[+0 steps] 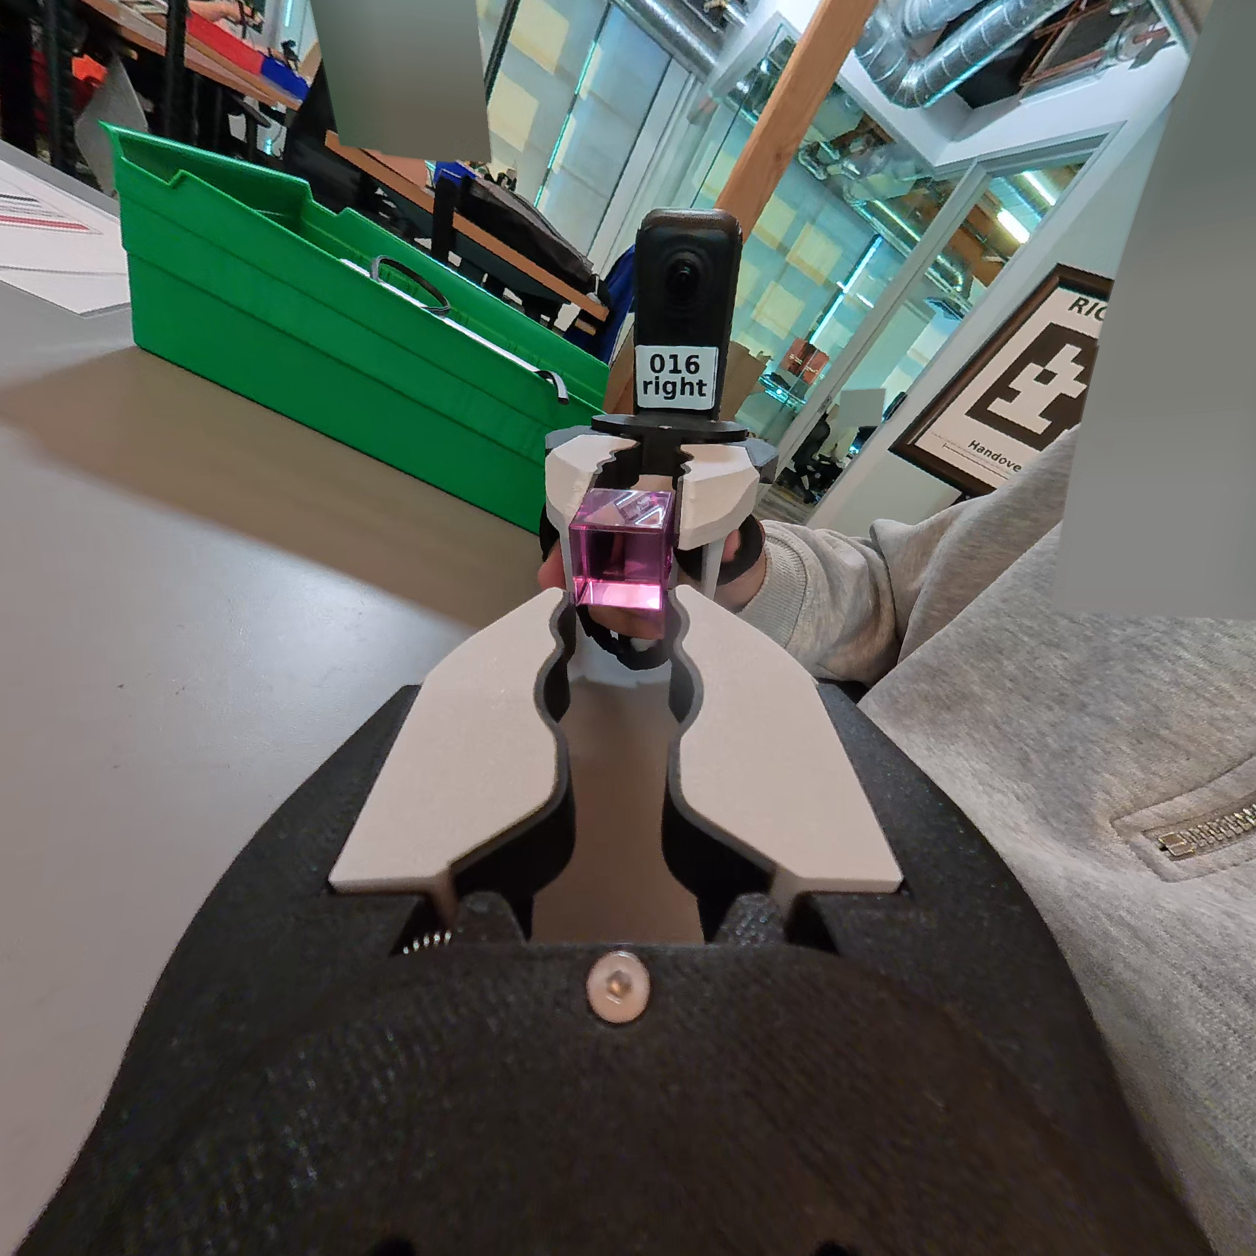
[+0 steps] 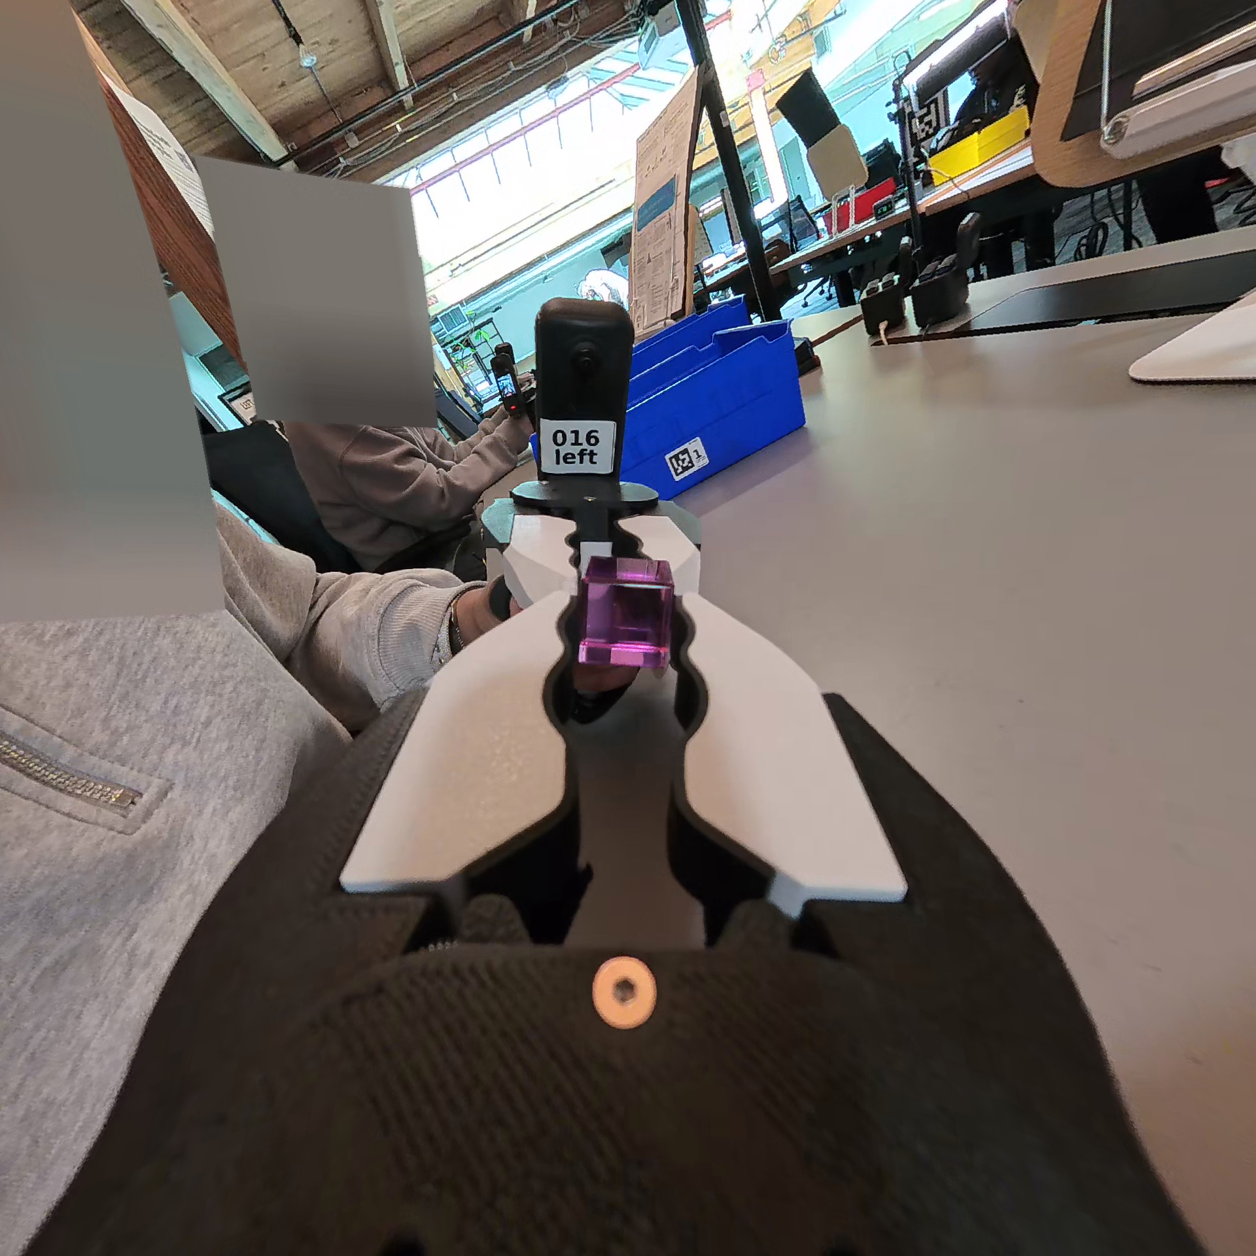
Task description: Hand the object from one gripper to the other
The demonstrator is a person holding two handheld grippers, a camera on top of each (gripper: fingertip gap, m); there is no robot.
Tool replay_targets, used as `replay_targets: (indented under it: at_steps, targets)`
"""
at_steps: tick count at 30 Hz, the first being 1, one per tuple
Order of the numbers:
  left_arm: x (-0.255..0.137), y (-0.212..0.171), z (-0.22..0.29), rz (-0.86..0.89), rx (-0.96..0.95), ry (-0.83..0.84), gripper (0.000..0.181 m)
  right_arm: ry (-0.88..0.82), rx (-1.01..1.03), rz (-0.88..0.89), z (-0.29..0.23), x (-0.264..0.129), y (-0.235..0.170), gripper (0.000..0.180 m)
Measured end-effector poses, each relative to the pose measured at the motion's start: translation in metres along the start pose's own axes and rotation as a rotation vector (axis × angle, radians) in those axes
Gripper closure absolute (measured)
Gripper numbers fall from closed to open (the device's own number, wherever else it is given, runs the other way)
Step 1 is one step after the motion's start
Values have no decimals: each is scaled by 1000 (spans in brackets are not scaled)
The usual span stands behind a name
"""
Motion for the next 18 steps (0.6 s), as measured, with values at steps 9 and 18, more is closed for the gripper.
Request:
replay_targets:
  at_steps: [9, 18]
  targets:
    - [3, -6, -5, -41, -10, 26, 158, -54, -33, -15, 5, -2, 0, 154]
    - [-8, -5, -24, 10, -225, 45, 146, -436, -478, -389, 30, 1, -30, 154]
Point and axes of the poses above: each gripper's, where its closed fingertips meet, x out along the fingers, y out of its top, z = x × y across the jaws, the point moved 1 cm from there along -x, back along the fingers, and after that the axes turned 5 degrees about -z, right-handed, at the moved point
